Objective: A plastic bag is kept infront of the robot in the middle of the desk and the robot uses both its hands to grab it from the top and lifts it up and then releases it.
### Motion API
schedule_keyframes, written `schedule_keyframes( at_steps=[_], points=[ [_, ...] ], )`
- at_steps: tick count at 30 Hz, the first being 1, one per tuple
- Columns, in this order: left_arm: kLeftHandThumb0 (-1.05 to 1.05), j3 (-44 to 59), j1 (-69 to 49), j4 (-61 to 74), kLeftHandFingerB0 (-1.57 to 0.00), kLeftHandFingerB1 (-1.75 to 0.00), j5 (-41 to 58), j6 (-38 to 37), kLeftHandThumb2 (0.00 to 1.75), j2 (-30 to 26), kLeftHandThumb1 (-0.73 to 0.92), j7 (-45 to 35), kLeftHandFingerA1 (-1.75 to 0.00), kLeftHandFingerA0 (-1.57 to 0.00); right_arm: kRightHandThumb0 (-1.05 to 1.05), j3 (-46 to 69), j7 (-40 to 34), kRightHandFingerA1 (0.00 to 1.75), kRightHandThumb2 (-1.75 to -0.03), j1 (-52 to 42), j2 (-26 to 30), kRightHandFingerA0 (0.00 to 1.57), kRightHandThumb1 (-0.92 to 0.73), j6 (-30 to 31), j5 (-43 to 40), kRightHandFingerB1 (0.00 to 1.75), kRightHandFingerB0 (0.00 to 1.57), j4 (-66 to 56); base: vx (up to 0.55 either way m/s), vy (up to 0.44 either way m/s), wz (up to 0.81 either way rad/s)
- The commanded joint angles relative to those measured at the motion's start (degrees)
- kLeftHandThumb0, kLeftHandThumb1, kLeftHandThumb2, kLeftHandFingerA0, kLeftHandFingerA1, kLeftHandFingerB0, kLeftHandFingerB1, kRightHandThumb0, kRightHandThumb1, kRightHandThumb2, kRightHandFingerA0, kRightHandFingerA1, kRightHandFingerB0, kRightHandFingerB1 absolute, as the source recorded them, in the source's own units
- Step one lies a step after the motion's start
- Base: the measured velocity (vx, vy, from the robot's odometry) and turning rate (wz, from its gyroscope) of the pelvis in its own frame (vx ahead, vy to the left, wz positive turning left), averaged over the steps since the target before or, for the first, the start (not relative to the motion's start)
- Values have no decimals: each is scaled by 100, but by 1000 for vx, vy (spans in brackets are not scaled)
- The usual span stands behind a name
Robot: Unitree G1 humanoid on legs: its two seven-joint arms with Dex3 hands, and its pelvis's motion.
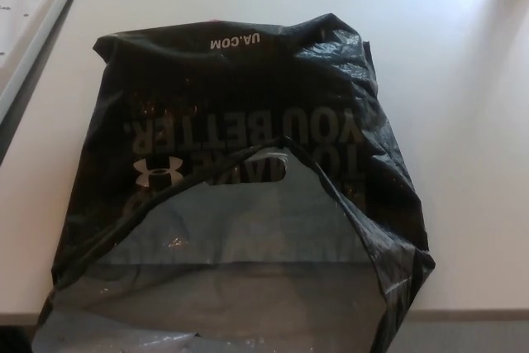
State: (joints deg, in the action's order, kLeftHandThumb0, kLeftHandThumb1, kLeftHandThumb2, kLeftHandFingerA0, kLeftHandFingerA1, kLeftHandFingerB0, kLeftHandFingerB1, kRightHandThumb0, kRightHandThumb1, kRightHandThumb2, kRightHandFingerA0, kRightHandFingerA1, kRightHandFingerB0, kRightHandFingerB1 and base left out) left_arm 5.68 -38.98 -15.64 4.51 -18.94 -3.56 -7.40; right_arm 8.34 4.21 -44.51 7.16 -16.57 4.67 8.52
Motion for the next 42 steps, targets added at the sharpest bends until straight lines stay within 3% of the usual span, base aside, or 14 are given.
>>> schedule_keyframes(
  at_steps=[1,8,9,12,13,16,17,18,19,20,21,39,41,42],
  points=[
    [-16,508,-1163,1912,-10,-48,1916,-2573,94,325,48,-893,-56,-31,-39,658,-254,38,-65,-1487,-357,27,-47,-2554,-410,34,14,-2284,0,0,0],
    [-26,665,-1183,2004,-10,-47,1582,-3156,93,368,46,-749,-55,-29,-44,736,-226,35,-59,-1736,-565,41,-57,-2610,-450,24,10,-2851,0,0,0],
    [-26,678,-1165,2083,-10,-47,1676,-3195,93,335,46,-806,-54,-26,-50,834,-217,99,-73,-1731,-511,79,-45,-2497,-374,30,3,-3051,0,0,0],
    [-32,773,-1039,2137,-23,-30,1764,-3417,60,233,65,-885,-36,-36,-44,1091,-192,83,-58,-1600,-367,79,-56,-2307,-268,22,9,-3368,0,0,0],
    [-37,913,-969,2296,-22,-30,1774,-3457,60,139,65,-842,-35,-36,-54,1318,-278,149,-64,-1355,-276,73,-50,-2095,-124,17,10,-3603,0,0,0],
    [-44,1098,-827,2481,-21,-30,1947,-3460,61,-49,66,-924,-34,-32,-49,1532,-302,101,-71,-983,-141,57,-44,-1731,-63,21,5,-3887,0,0,0],
    [-59,1344,-589,2655,-15,-40,1959,-3293,81,-231,54,-843,-46,-30,-49,1659,-317,47,-75,-415,94,28,-41,-1475,-138,23,2,-3898,0,0,0],
    [-49,1412,-454,2658,-21,-31,1997,-3327,60,-302,67,-868,-37,-36,-50,1732,-389,111,-56,-175,153,41,-53,-1459,-26,25,7,-3828,0,0,0],
    [-43,1576,-119,2642,-23,-31,1986,-3404,60,-466,62,-854,-38,-42,-64,1826,-456,125,-74,271,301,68,-40,-1166,106,23,4,-3769,0,0,0],
    [-43,1711,100,2653,-23,-31,1907,-3403,60,-567,62,-787,-38,-42,-64,1836,-401,125,-74,498,418,68,-40,-770,48,23,4,-3832,0,0,0],
    [-41,1819,314,2623,-24,-32,1887,-3457,59,-661,60,-786,-38,-39,-52,1787,-120,39,-58,586,606,12,-51,-428,-361,19,5,-3919,0,0,0],
    [-20,2619,1630,1698,-16,-49,1277,-2816,82,-1395,32,-819,-55,-28,-56,1064,591,47,-76,2692,1671,7,-37,1277,402,24,0,-3387,0,0,0],
    [-18,2581,1715,1470,-19,-51,1333,-2851,82,-1460,31,-891,-56,-31,-57,949,659,39,-57,2801,1855,22,-55,1408,625,26,0,-3330,0,0,0],
    [-17,2551,1759,1371,-21,-52,1390,-2880,84,-1468,33,-929,-56,-32,-54,903,647,81,-58,2847,1913,57,-53,1383,711,23,4,-3282,0,0,0]
  ],
)
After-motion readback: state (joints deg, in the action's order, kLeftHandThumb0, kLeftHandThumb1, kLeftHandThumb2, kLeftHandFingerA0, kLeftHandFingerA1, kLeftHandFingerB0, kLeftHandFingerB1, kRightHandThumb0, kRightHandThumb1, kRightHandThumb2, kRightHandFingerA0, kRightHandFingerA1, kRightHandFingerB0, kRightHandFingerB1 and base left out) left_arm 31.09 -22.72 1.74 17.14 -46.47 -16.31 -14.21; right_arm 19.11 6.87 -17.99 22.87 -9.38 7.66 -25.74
